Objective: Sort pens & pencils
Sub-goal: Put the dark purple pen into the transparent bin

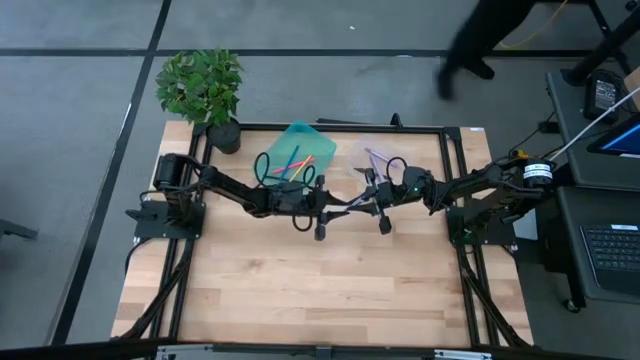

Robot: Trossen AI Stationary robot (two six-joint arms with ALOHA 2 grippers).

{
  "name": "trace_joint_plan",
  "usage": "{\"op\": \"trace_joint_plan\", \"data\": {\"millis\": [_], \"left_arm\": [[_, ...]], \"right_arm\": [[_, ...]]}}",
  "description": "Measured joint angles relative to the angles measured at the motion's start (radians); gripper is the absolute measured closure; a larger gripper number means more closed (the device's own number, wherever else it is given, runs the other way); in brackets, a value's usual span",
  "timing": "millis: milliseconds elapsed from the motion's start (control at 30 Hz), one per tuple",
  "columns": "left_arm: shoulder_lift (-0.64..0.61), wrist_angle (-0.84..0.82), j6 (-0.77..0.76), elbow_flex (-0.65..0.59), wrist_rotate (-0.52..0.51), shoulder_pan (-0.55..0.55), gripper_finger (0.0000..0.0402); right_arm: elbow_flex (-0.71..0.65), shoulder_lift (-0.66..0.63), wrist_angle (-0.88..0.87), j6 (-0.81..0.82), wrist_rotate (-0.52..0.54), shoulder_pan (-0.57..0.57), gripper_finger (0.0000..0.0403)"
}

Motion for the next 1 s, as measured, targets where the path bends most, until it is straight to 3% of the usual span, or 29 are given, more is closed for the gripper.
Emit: {"op": "trace_joint_plan", "data": {"millis": [100,300,533,733,1000], "left_arm": [[-0.001,-0.012,0.0,0.0,-0.003,0.001,0.0286],[-0.037,-0.185,-0.004,-0.001,-0.003,0.0,0.0282],[-0.099,-0.224,0.058,-0.001,-0.002,-0.03,0.0282],[-0.16,-0.339,0.052,-0.001,0.009,-0.046,0.0281],[-0.176,-0.366,0.075,-0.008,0.012,-0.072,0.0282]], "right_arm": [[0.0,-0.001,-0.001,0.003,0.0,0.0,0.0362],[-0.001,-0.002,-0.006,0.002,0.0,-0.004,0.0362],[-0.016,-0.054,-0.028,0.004,0.001,-0.054,0.0362],[-0.093,-0.186,-0.059,0.0,0.002,-0.088,0.0362],[-0.204,-0.419,-0.138,0.0,0.012,-0.116,0.0362]]}}
